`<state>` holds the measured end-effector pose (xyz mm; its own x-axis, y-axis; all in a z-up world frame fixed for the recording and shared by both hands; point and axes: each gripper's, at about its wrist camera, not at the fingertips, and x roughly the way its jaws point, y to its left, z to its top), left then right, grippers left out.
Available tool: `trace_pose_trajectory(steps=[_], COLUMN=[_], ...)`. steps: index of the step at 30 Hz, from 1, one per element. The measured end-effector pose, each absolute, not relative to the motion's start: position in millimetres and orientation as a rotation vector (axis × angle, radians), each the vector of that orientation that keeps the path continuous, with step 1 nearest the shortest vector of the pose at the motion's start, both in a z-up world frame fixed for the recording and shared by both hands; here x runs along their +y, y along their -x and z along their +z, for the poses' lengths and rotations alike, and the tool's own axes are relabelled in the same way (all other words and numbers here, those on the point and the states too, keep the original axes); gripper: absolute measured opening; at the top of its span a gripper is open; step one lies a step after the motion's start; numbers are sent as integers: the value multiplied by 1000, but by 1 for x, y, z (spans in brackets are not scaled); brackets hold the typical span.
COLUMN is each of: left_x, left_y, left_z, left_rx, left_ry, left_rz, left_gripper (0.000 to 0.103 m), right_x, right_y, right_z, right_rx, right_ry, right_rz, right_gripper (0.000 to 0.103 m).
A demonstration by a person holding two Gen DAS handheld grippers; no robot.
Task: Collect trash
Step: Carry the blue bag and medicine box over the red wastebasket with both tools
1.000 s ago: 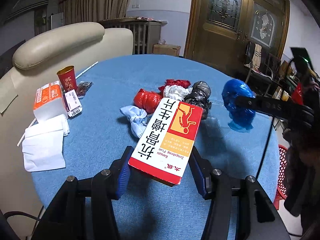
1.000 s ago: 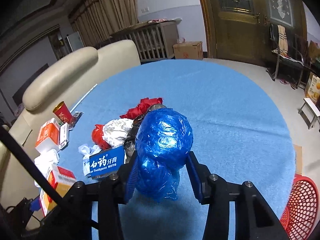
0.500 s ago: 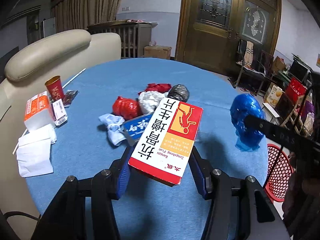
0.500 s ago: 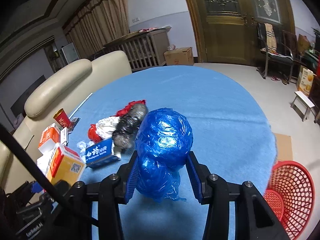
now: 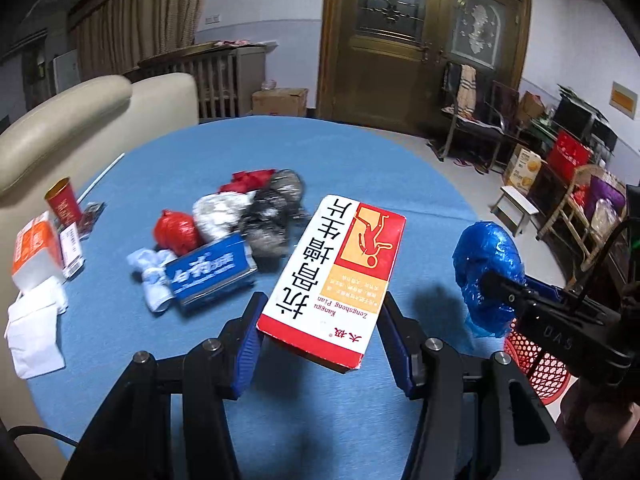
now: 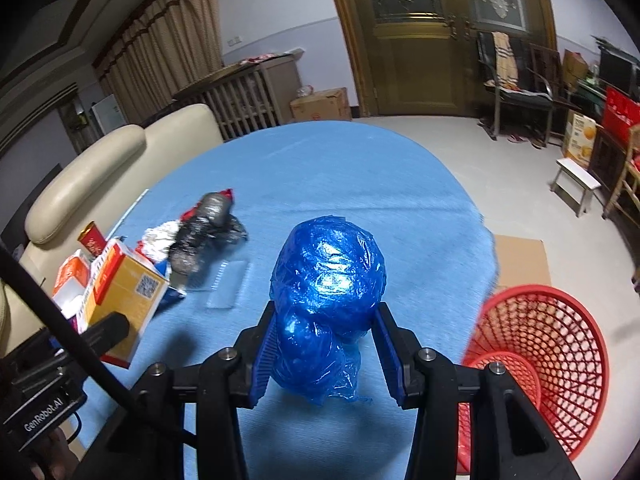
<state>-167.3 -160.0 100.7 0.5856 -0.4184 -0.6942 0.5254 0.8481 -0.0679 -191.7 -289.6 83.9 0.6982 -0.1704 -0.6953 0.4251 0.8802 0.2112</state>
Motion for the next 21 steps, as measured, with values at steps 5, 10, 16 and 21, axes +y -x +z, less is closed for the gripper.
trace_pose_trajectory(steps=[5, 10, 16, 21], left_x=[-187, -212, -241, -264], left_y=[175, 184, 194, 203], left_z=[101, 100, 97, 94], left_rx=[766, 769, 775, 784], left_ry=[-174, -204, -230, -252], left_rz=[-593, -642, -684, -723], left_gripper=[57, 57, 57, 57], right_x=[-305, -323, -349, -374], right_y=[206, 226, 251, 277], right_z=[80, 78, 73, 64], right_rx=[727, 725, 725, 730], right_ry=[-392, -413, -443, -470], right_rz=[-384, -441, -501, -561], right_gripper=[49, 49, 49, 49])
